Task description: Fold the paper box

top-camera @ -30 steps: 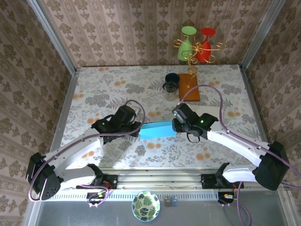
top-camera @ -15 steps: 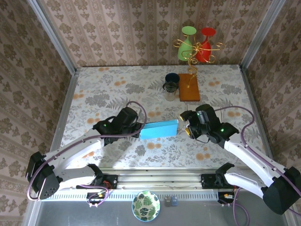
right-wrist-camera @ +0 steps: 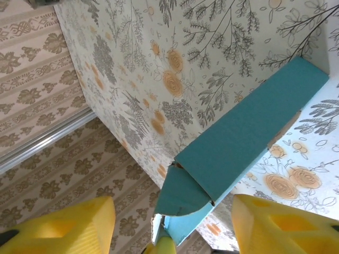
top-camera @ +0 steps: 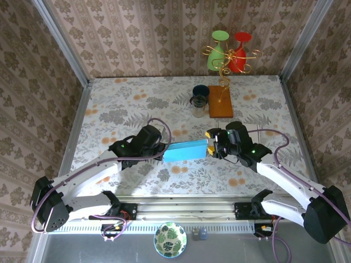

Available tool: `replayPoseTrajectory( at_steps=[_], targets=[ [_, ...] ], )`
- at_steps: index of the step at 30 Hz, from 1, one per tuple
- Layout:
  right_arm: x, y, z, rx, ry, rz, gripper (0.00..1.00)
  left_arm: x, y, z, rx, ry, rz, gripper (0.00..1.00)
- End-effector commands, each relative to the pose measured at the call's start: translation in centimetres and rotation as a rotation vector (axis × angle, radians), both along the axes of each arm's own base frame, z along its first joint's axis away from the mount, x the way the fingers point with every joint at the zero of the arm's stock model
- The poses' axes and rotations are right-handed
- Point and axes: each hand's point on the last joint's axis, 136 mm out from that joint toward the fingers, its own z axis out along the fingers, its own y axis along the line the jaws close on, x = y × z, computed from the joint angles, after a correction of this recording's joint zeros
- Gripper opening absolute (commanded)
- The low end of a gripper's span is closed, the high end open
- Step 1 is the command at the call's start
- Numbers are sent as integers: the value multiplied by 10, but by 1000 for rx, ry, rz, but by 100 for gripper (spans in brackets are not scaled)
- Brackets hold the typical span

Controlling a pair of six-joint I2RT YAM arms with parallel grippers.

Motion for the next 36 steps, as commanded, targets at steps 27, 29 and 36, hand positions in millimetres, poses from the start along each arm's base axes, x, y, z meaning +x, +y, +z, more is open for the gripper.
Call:
replayPoseTrajectory(
  at_steps=[27,29,36],
  targets=[
    [-3,4,-32,-22,62,23,34,-21,5,14,-58,56,-4,39],
    [-2,4,-34,-28,68,25,33,-21,0,19,-107,67,-6,39],
    [-3,3,-40,-46,92,30,32,-16,-6,33,-241,108,34,42]
  ],
)
